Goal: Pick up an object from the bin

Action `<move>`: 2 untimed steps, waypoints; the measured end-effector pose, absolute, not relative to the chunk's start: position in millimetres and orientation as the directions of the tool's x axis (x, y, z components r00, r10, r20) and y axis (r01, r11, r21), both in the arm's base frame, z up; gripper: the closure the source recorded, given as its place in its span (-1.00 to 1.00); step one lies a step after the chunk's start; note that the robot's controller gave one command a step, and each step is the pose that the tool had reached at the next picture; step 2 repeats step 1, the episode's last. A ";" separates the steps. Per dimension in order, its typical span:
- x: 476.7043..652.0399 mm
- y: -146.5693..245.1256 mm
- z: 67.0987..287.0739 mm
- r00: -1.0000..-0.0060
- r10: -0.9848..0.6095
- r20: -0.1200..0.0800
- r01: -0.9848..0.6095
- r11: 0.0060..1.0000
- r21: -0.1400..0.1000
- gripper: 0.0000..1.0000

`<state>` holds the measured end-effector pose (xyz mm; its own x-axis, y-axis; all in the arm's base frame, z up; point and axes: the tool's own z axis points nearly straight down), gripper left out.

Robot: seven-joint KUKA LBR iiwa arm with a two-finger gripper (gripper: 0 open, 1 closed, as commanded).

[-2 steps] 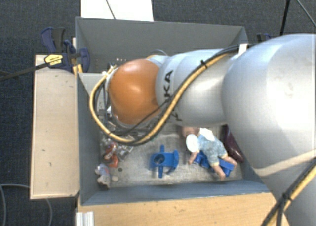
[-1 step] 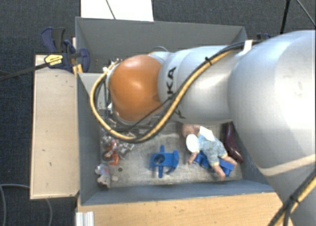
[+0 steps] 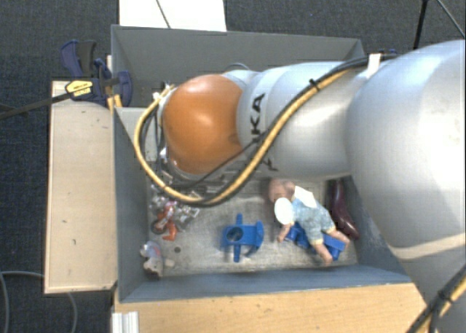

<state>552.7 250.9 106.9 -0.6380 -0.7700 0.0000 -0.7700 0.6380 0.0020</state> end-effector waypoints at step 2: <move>552.1 250.8 127.2 -0.639 -0.769 0.002 -0.769 0.639 0.003 1.00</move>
Offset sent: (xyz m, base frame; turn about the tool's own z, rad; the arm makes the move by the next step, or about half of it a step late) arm 0.0000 -0.0001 0.0697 0.0000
